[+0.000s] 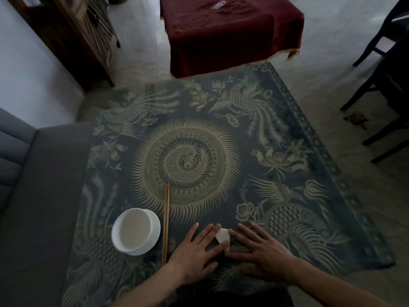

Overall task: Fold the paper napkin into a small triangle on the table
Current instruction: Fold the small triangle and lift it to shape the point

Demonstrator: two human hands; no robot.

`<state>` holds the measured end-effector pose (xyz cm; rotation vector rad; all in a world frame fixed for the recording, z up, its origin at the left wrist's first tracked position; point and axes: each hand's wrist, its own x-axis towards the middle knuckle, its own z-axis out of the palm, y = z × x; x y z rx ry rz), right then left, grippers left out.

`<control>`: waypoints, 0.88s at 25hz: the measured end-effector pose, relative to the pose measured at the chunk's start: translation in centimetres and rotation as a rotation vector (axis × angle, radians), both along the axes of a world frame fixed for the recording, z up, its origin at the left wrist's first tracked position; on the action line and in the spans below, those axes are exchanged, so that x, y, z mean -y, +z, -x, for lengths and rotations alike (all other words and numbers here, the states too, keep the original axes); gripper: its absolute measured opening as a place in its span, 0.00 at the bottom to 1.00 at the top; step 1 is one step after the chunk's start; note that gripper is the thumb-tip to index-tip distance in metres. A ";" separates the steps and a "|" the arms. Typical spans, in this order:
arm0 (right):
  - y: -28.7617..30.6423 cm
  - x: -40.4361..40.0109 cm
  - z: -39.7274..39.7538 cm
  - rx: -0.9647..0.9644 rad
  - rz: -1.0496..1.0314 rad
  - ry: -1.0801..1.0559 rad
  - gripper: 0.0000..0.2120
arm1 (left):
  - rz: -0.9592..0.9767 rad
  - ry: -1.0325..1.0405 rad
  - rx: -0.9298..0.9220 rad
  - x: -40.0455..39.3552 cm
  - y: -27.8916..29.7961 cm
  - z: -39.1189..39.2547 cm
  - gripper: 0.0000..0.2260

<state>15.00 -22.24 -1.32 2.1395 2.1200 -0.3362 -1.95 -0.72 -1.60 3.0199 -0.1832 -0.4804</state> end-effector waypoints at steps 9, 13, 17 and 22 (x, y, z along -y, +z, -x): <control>0.1 -0.3 -0.3 -0.027 0.006 0.050 0.28 | 0.045 -0.047 0.015 -0.5 -0.1 -0.5 0.28; 1.0 -0.6 -0.6 -0.064 0.104 0.044 0.28 | 0.091 -0.044 -0.056 -0.6 -0.4 -0.6 0.30; 1.0 -1.2 -0.8 -0.208 0.111 0.024 0.28 | 0.132 0.046 -0.007 -0.9 -0.6 -0.3 0.33; 1.2 -3.4 0.5 -0.378 -0.152 -0.491 0.19 | 0.252 0.545 0.191 -1.3 -0.1 -1.2 0.23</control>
